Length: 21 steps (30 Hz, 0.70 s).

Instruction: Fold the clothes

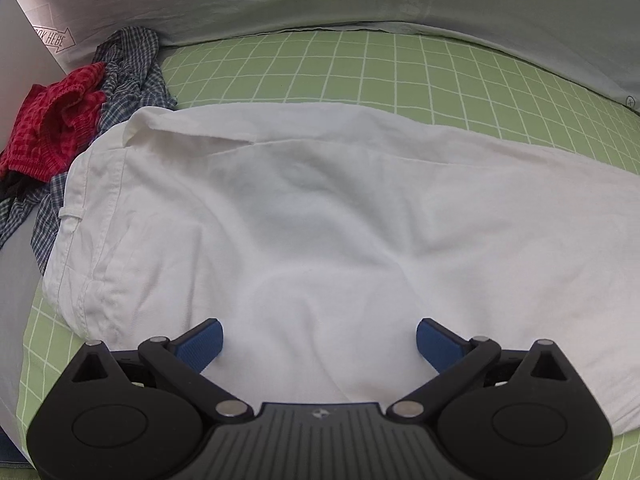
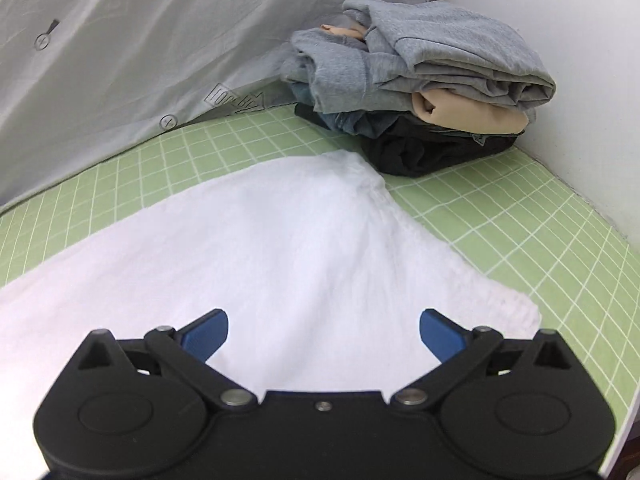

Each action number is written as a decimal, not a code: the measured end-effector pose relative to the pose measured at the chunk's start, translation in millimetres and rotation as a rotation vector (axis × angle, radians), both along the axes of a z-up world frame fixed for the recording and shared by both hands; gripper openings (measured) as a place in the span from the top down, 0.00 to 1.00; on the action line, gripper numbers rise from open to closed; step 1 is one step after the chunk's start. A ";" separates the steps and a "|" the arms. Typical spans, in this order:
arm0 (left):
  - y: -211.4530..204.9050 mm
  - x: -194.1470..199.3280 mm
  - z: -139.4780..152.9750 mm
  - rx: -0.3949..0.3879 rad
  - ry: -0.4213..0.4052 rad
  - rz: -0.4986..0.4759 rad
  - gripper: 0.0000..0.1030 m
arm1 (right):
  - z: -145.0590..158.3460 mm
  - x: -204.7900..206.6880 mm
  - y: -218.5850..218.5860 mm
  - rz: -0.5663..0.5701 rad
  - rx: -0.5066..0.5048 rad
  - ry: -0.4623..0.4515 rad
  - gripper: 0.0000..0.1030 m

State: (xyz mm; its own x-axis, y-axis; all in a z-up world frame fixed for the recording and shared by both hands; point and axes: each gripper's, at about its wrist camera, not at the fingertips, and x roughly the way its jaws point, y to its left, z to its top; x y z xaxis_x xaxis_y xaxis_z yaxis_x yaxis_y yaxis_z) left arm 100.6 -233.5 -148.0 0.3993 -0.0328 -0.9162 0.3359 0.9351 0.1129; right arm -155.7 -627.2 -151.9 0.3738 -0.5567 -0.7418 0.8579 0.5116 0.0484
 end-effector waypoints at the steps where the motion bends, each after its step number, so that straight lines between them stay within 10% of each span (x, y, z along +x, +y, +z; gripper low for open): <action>1: 4.4 -7.2 1.2 -0.002 0.000 -0.017 0.01 | -0.3 -5.0 19.0 0.012 0.008 0.000 0.00; 10: 45.0 -43.3 -12.8 0.019 0.052 -0.119 0.01 | -21.4 -22.3 130.0 0.108 0.242 -0.097 0.00; 21: 88.2 -44.9 -14.6 -0.079 0.033 -0.201 0.03 | -40.9 37.4 217.6 0.351 0.122 0.149 0.00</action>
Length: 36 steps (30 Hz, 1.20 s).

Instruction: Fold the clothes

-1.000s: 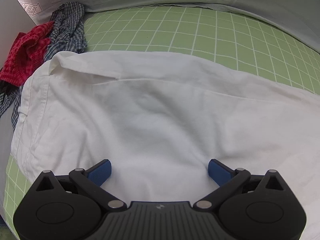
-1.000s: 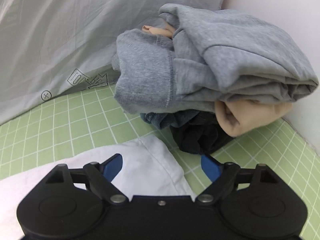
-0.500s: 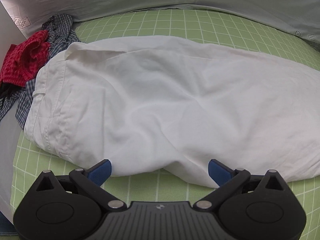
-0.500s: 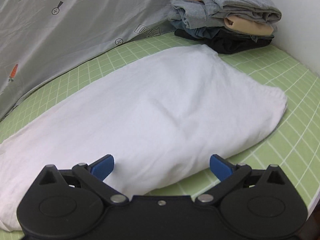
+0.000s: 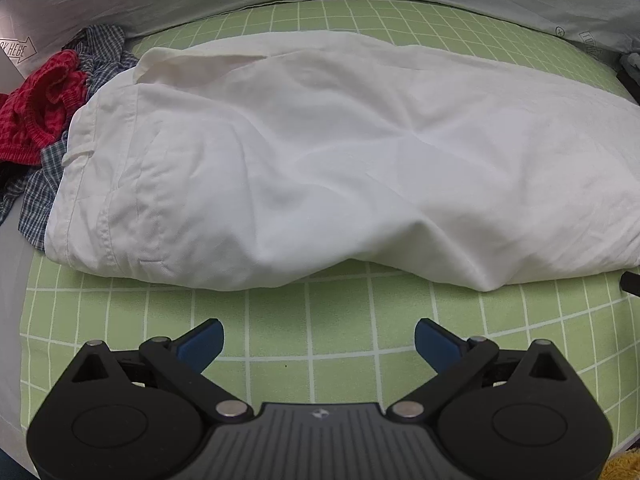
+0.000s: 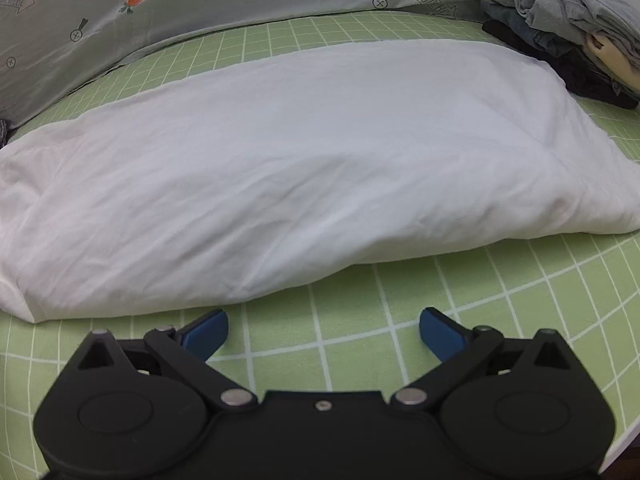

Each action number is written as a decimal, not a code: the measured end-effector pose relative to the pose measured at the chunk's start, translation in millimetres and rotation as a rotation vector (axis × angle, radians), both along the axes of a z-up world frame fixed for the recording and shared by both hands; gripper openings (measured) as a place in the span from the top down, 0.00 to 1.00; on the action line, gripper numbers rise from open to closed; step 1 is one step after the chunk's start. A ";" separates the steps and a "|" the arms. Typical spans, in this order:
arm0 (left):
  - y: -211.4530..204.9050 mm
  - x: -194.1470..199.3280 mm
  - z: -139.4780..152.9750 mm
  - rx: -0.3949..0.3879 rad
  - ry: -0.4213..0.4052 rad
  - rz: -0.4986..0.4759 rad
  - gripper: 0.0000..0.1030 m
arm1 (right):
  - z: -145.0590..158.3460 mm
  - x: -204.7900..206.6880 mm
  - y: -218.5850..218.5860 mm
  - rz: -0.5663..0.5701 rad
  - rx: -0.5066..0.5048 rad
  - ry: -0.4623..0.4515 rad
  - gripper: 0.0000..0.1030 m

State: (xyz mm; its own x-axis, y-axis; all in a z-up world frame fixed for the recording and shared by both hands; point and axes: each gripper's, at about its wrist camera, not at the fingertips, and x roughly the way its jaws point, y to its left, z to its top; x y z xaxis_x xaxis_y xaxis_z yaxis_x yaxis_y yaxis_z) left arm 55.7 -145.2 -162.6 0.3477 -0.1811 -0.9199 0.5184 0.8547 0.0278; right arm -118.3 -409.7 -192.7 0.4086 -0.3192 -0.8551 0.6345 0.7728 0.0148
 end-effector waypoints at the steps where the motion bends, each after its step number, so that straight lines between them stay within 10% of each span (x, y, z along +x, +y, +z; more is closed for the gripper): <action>1: 5.5 4.7 4.2 -0.049 -0.003 0.020 0.03 | -0.2 2.8 3.6 0.016 0.000 0.001 0.00; 9: 40.5 63.2 9.9 -0.209 -0.006 0.283 0.17 | 12.8 17.7 -19.7 -0.052 0.017 -0.087 0.00; 20: 40.2 120.0 32.0 -0.274 -0.074 0.346 0.18 | 32.5 52.4 -39.4 -0.081 -0.010 -0.102 0.00; 32: 109.2 85.5 27.7 -0.277 -0.012 0.475 0.17 | 71.8 59.8 -6.8 -0.016 -0.332 -0.111 0.00; 36: 130.8 95.3 18.0 -0.361 0.027 0.550 0.16 | 51.0 81.0 -16.6 0.022 -0.229 -0.127 0.00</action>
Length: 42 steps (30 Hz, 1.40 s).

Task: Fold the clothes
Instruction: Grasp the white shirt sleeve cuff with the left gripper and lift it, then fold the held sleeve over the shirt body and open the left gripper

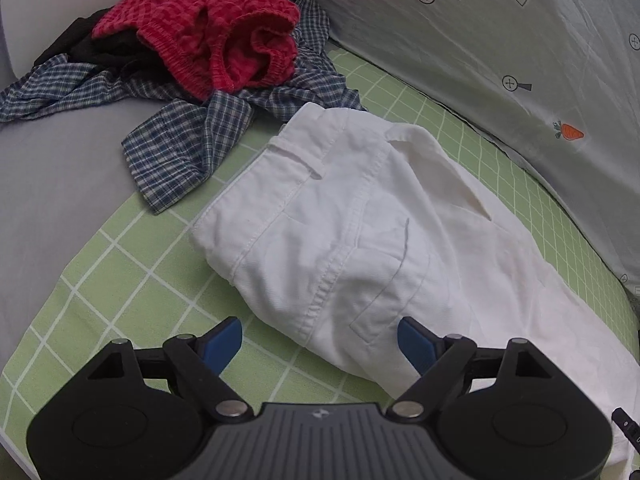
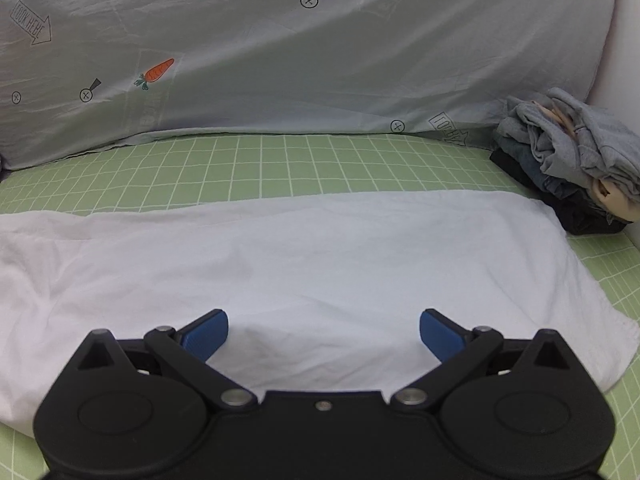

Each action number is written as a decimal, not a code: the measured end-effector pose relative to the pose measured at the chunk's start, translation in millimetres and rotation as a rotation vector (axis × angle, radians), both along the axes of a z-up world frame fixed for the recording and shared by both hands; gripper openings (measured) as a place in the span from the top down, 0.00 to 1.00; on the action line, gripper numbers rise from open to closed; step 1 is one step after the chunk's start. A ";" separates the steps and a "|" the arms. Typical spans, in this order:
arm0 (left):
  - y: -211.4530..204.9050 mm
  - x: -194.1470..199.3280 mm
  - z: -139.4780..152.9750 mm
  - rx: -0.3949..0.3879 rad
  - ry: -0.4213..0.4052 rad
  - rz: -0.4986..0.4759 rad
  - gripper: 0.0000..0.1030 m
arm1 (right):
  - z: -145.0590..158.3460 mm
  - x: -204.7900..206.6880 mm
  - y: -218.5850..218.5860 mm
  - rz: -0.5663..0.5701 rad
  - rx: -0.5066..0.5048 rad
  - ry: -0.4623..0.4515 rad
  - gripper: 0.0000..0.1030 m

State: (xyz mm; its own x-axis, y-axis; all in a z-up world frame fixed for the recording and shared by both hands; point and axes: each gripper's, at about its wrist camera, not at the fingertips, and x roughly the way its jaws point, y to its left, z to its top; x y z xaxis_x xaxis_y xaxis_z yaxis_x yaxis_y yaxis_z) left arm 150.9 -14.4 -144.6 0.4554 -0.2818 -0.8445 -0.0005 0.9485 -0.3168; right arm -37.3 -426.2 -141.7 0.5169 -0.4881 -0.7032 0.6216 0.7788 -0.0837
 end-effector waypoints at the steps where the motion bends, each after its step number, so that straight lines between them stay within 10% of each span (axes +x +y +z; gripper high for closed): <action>1: 2.9 2.9 -2.9 -0.027 0.003 0.011 0.16 | -9.6 4.9 -1.4 -0.001 0.021 0.012 0.00; 23: 11.6 34.2 -35.1 -0.218 -0.007 0.135 0.05 | -68.8 -19.6 10.8 -0.021 -0.029 -0.119 0.00; 30: -3.9 23.2 -25.1 -0.154 -0.095 0.184 0.64 | -69.1 -20.9 11.1 -0.019 -0.029 -0.122 0.00; 42: -69.9 -4.9 62.5 -0.221 -0.387 -0.112 0.84 | -67.9 -21.5 10.5 -0.017 -0.026 -0.125 0.00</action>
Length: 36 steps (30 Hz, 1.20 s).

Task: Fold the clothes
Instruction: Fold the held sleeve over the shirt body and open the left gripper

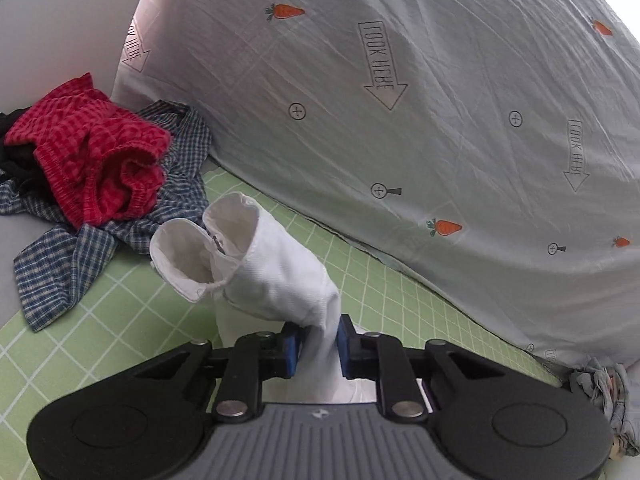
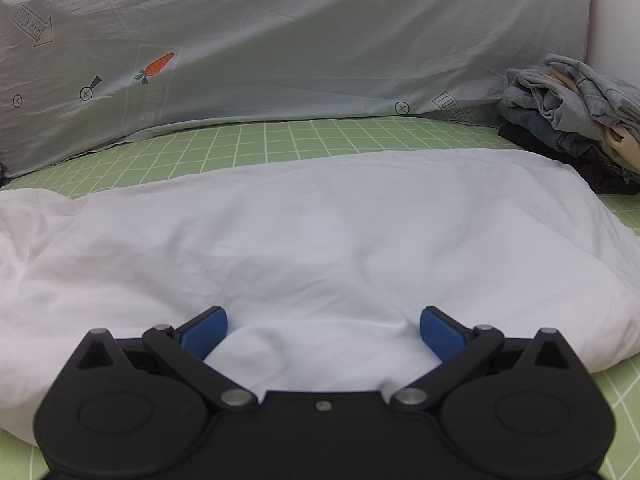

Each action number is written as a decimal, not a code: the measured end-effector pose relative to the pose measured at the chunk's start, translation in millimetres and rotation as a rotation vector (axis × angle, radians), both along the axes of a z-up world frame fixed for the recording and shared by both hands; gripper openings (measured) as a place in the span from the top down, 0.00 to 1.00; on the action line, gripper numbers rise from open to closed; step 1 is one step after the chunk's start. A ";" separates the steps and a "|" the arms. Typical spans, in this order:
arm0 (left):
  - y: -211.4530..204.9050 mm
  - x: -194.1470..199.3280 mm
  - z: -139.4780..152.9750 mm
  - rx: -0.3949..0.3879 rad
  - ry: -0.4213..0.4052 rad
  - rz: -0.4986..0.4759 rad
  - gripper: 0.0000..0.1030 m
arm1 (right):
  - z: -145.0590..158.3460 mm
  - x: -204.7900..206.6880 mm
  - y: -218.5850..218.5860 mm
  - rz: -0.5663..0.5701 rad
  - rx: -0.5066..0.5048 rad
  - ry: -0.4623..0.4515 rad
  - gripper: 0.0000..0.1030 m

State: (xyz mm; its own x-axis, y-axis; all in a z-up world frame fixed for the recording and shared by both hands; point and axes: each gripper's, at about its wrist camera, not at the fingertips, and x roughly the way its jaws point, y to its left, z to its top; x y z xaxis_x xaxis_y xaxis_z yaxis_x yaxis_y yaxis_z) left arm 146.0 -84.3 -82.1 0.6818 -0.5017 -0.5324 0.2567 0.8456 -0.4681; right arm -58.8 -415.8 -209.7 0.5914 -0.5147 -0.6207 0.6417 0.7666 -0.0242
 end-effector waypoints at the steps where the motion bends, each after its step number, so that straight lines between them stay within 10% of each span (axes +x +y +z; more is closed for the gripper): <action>1: -10.6 -4.6 2.9 -0.009 -0.006 -0.053 0.84 | 0.1 -0.3 0.0 0.000 0.000 -0.001 0.00; 9: -77.7 -20.2 -17.4 0.053 0.004 -0.355 0.85 | 0.3 -0.1 0.3 -0.001 0.003 -0.003 0.00; 14: -116.6 -12.5 -62.3 0.089 0.197 -0.483 0.78 | 0.5 -0.1 0.5 0.000 0.002 -0.003 0.00; 29: -127.9 -0.6 -80.9 0.065 0.316 -0.546 0.68 | -0.6 0.5 2.8 0.001 -0.002 0.001 0.00; 36: -100.1 5.1 -65.9 -0.095 0.321 -0.548 0.38 | 11.2 2.0 1.8 0.023 0.052 0.021 0.00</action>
